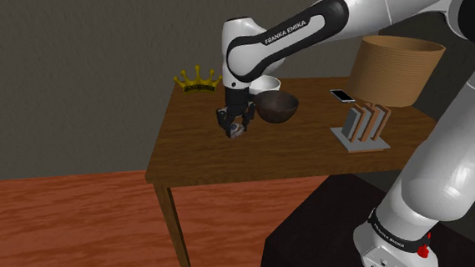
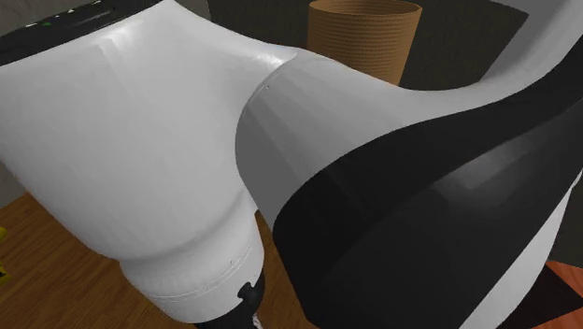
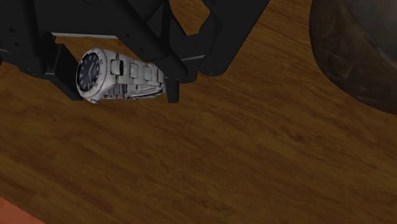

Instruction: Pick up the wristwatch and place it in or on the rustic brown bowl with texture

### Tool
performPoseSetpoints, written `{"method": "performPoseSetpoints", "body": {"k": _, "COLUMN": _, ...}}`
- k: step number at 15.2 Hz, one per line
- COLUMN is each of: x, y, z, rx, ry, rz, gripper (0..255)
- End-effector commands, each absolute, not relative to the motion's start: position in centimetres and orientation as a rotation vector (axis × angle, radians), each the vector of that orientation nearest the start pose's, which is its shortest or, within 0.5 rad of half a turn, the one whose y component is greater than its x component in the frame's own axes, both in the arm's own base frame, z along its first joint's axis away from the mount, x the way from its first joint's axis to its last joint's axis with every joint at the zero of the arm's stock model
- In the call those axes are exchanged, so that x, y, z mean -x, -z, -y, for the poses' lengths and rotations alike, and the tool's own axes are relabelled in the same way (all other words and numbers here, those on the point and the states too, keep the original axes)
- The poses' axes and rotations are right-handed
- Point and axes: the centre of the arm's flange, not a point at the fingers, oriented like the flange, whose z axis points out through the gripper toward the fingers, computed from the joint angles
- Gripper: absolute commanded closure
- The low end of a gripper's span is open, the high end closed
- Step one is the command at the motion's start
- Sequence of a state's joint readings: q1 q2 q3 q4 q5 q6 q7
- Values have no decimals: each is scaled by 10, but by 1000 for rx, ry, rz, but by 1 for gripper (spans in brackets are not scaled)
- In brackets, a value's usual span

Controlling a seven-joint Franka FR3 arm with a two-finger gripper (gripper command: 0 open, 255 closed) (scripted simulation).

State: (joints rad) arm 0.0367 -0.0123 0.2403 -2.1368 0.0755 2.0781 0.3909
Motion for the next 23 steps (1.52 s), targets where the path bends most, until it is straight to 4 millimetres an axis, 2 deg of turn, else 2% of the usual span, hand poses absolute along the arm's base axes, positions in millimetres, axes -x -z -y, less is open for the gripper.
{"method": "performPoseSetpoints", "body": {"k": 1, "x": -511, "y": -419, "z": -150, "rx": 3088, "ry": -101, "rz": -235, "gripper": 255}}
{"method": "performPoseSetpoints", "body": {"k": 23, "x": -511, "y": -535, "z": -150, "rx": 3088, "ry": -100, "rz": -235, "gripper": 255}}
